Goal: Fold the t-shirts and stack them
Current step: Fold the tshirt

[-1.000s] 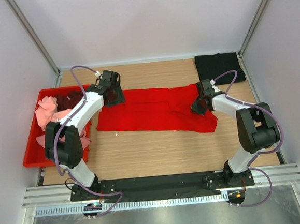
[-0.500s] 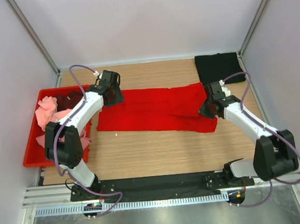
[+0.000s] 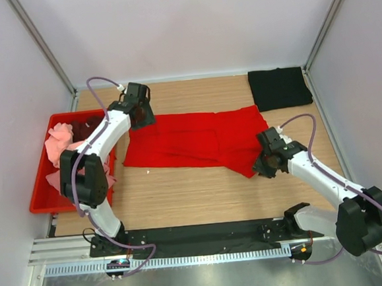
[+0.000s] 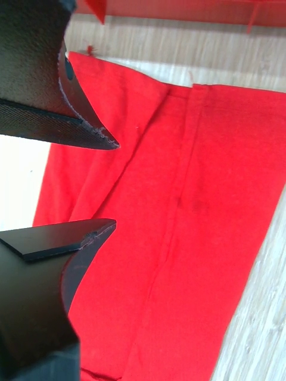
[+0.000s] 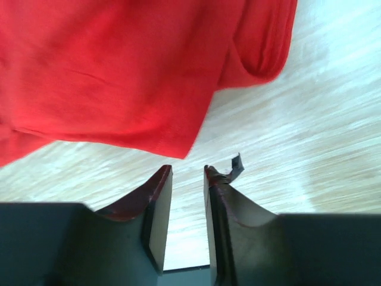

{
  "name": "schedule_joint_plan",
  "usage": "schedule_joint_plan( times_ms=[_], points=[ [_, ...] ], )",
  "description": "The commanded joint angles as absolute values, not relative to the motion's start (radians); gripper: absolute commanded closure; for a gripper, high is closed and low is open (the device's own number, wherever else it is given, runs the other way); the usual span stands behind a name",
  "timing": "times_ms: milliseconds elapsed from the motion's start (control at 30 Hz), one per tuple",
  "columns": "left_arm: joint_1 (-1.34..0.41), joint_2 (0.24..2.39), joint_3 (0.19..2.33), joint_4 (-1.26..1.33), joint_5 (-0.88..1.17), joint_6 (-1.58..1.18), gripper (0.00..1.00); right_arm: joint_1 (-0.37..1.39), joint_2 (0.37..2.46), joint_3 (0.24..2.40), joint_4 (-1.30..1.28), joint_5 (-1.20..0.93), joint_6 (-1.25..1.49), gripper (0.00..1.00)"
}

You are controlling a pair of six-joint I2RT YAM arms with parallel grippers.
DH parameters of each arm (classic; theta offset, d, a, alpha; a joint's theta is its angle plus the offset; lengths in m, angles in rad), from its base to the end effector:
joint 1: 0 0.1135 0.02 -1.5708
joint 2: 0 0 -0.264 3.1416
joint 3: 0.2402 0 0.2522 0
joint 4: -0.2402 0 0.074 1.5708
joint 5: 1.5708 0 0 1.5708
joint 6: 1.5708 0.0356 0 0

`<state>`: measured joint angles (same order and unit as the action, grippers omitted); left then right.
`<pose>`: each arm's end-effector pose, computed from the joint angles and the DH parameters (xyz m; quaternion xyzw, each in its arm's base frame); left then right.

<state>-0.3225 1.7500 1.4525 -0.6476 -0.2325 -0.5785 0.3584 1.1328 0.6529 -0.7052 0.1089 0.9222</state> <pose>0.3654 -0.1134 0.2708 -0.1560 0.9328 -0.0338 0.3232 0.1832 0.0645 0.1914 0.2826 0.9384 0.0715 0.1854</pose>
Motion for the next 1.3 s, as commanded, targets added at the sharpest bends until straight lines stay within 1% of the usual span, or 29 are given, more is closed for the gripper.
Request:
schedule_joint_plan(
  times_ms=[0,67,167,200,233,267,333,367,433,600,733,900,1067,1133,1267],
  points=[
    [-0.302,1.779,1.508,-0.655,-0.202,-0.525,0.5,0.362,1.112,0.782,-0.744,0.195,0.884,0.64],
    [-0.301,1.807,1.513,-0.647,-0.192,-0.508,0.53,0.353,1.135,0.824,-0.716,0.209,0.833,0.62],
    [-0.301,1.854,1.535,-0.655,-0.157,-0.471,0.53,0.31,1.187,0.888,-0.608,0.201,0.682,0.55],
    [-0.301,1.864,1.542,-0.655,-0.144,-0.459,0.53,0.296,1.239,0.92,-0.559,0.186,0.642,0.54],
    [-0.301,1.874,1.546,-0.658,-0.146,-0.439,0.53,0.275,1.265,0.942,-0.537,0.161,0.565,0.53],
    [-0.301,1.882,1.552,-0.673,-0.188,-0.433,0.51,0.243,1.3,0.963,-0.519,0.138,0.534,0.54],
    [-0.288,1.893,1.555,-0.681,-0.218,-0.42,0.49,0.207,1.391,1.023,-0.476,0.059,0.468,0.54],
    [-0.281,1.894,1.557,-0.678,-0.209,-0.416,0.49,0.19,1.417,1.034,-0.454,0.029,0.46,0.54],
    [-0.268,1.911,1.566,-0.676,-0.212,-0.385,0.49,0.124,1.498,1.06,-0.401,-0.094,0.443,0.54],
    [-0.265,1.988,1.603,-0.707,-0.216,-0.29,0.47,0.06,1.624,1.132,-0.37,-0.12,0.413,0.54],
    [-0.267,1.997,1.575,-0.66,-0.212,-0.252,0.45,0.028,1.707,1.152,-0.313,-0.155,0.4,0.53],
    [-0.265,2.013,1.58,-0.641,-0.248,-0.224,0.45,0.018,1.802,1.219,-0.247,-0.242,0.354,0.52],
    [-0.258,2.036,1.595,-0.683,-0.319,-0.25,0.47,0.014,1.882,1.279,-0.281,-0.236,0.334,0.51],
    [-0.236,2.057,1.629,-0.724,-0.311,-0.27,0.49,0.014,1.893,1.298,-0.313,-0.21,0.31,0.51],
    [-0.224,2.056,1.634,-0.733,-0.301,-0.291,0.49,0.014,1.896,1.318,-0.35,-0.181,0.278,0.51]
  ],
)
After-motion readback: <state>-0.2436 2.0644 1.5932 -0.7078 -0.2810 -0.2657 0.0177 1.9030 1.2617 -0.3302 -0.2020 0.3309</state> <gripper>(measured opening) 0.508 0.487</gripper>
